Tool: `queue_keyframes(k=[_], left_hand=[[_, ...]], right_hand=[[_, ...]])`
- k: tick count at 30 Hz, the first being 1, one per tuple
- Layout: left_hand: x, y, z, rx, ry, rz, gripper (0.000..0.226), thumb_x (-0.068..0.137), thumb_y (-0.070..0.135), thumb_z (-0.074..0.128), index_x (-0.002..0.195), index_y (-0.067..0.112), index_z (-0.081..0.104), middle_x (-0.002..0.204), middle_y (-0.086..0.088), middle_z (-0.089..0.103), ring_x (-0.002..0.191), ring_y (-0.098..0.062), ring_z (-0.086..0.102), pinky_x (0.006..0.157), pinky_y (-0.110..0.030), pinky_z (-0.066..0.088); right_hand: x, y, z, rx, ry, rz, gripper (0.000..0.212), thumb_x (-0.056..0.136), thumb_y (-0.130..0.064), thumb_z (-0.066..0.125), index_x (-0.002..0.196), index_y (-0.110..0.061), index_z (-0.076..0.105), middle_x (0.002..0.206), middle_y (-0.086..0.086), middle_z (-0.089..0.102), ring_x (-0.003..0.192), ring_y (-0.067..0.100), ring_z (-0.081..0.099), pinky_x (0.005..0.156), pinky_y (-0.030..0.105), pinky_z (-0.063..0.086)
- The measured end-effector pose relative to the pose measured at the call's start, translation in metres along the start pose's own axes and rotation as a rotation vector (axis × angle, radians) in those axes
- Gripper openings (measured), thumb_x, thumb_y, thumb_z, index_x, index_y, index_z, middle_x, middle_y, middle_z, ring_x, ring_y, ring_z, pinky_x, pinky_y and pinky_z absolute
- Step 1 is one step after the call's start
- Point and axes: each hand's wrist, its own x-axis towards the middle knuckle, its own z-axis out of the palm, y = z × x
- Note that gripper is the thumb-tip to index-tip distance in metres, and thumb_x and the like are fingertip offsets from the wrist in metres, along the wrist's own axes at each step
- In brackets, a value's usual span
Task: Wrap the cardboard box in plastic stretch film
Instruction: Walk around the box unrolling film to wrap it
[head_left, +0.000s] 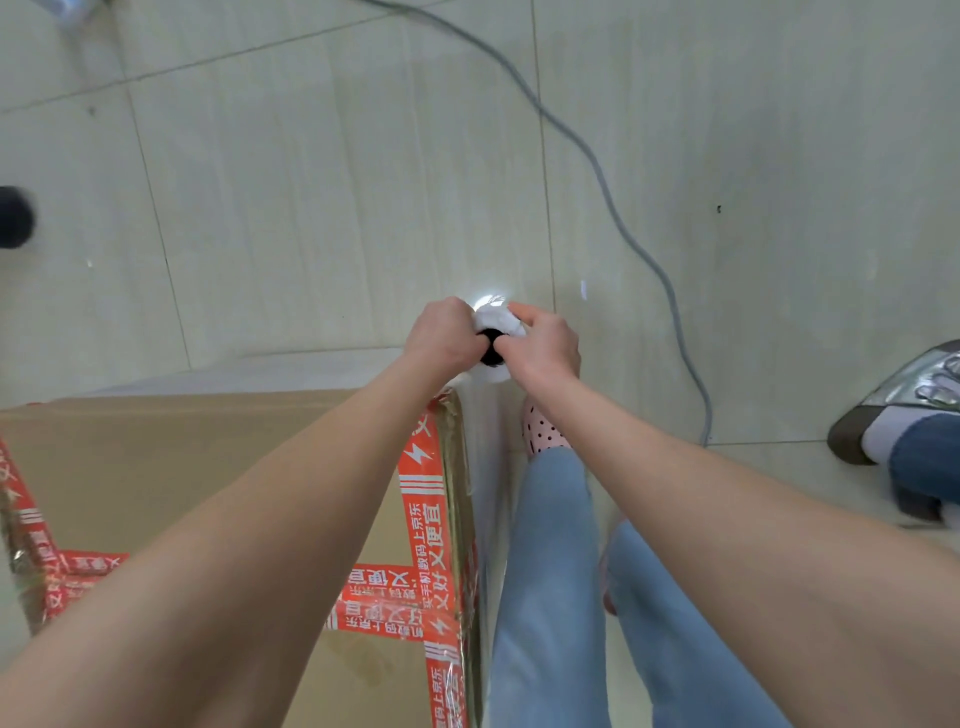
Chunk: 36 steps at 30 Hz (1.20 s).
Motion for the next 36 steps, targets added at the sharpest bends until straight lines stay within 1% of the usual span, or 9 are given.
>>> queue_keyframes(k=[4, 10, 15, 18, 21, 25, 27, 32, 36], left_hand=[[0.0, -0.005, -0.002, -0.079, 0.028, -0.041, 0.019, 0.078, 0.011, 0.054, 0.06, 0.006, 0.048, 0.058, -0.006, 0.049, 0.065, -0.027, 0.05, 0.051, -0.027, 0.037], [-0.001, -0.024, -0.012, -0.302, 0.087, -0.189, 0.02, 0.079, 0.013, 0.057, 0.082, -0.005, 0.064, 0.08, -0.017, 0.066, 0.072, -0.032, 0.068, 0.069, -0.039, 0.058], [-0.008, -0.029, -0.018, -0.582, 0.043, -0.312, 0.029, 0.078, 0.024, 0.062, 0.083, -0.005, 0.065, 0.069, -0.018, 0.07, 0.063, -0.03, 0.071, 0.066, -0.038, 0.06], [0.002, -0.026, -0.026, -0.274, 0.097, -0.121, 0.019, 0.081, 0.018, 0.057, 0.092, 0.003, 0.062, 0.09, -0.016, 0.07, 0.087, -0.032, 0.068, 0.07, -0.035, 0.053], [0.015, -0.021, -0.039, -0.001, 0.154, 0.051, 0.037, 0.082, 0.012, 0.053, 0.117, 0.017, 0.063, 0.107, -0.009, 0.066, 0.102, -0.029, 0.061, 0.071, -0.033, 0.047], [0.025, -0.021, -0.052, 0.08, 0.182, 0.013, 0.008, 0.078, 0.008, 0.05, 0.073, 0.005, 0.056, 0.073, -0.009, 0.055, 0.07, -0.03, 0.052, 0.055, -0.029, 0.035], [0.026, -0.027, -0.054, -0.082, 0.189, -0.097, 0.024, 0.08, 0.013, 0.055, 0.06, 0.008, 0.042, 0.063, -0.007, 0.046, 0.064, -0.03, 0.048, 0.052, -0.029, 0.034], [0.02, -0.043, -0.054, -0.641, 0.083, -0.38, 0.018, 0.081, 0.017, 0.061, 0.074, 0.001, 0.055, 0.075, -0.014, 0.063, 0.057, -0.032, 0.068, 0.049, -0.03, 0.05], [0.028, -0.045, -0.058, -0.434, 0.065, -0.285, 0.016, 0.083, 0.018, 0.058, 0.081, 0.003, 0.054, 0.086, -0.017, 0.065, 0.082, -0.034, 0.066, 0.061, -0.033, 0.048]], right_hand=[[0.003, -0.007, 0.005, -0.04, -0.016, -0.028, 0.045, 0.078, -0.016, 0.055, 0.118, -0.034, 0.063, 0.118, -0.004, 0.064, 0.102, 0.022, 0.059, 0.079, 0.026, 0.046], [0.009, -0.024, 0.02, -0.078, -0.011, -0.09, 0.049, 0.078, -0.018, 0.06, 0.124, -0.032, 0.057, 0.125, -0.005, 0.061, 0.11, 0.017, 0.056, 0.079, 0.021, 0.036], [0.012, -0.031, 0.03, 0.001, 0.05, -0.04, 0.048, 0.078, -0.018, 0.062, 0.125, -0.027, 0.054, 0.128, 0.0, 0.056, 0.106, 0.019, 0.056, 0.08, 0.023, 0.039], [0.018, -0.041, 0.029, -0.06, 0.027, -0.07, 0.049, 0.08, -0.015, 0.061, 0.127, -0.027, 0.055, 0.129, -0.004, 0.058, 0.113, 0.018, 0.055, 0.081, 0.02, 0.035], [0.025, -0.055, 0.027, -0.2, -0.035, -0.143, 0.048, 0.079, -0.016, 0.059, 0.124, -0.032, 0.059, 0.12, -0.005, 0.064, 0.109, 0.019, 0.057, 0.077, 0.019, 0.036], [0.03, -0.064, 0.028, -0.241, 0.01, -0.178, 0.046, 0.078, -0.018, 0.059, 0.123, -0.029, 0.059, 0.12, -0.002, 0.063, 0.108, 0.02, 0.057, 0.075, 0.02, 0.034], [0.03, -0.066, 0.031, -0.179, 0.022, -0.119, 0.051, 0.079, -0.021, 0.06, 0.13, -0.026, 0.052, 0.129, -0.002, 0.057, 0.11, 0.02, 0.055, 0.078, 0.021, 0.034], [0.033, -0.085, 0.04, -0.147, -0.145, -0.084, 0.059, 0.08, -0.014, 0.059, 0.137, -0.026, 0.048, 0.137, 0.001, 0.051, 0.117, 0.02, 0.052, 0.092, 0.022, 0.041], [0.037, -0.095, 0.042, -0.192, -0.15, -0.085, 0.059, 0.08, -0.012, 0.058, 0.137, -0.024, 0.048, 0.137, 0.003, 0.051, 0.12, 0.021, 0.051, 0.1, 0.027, 0.041]])
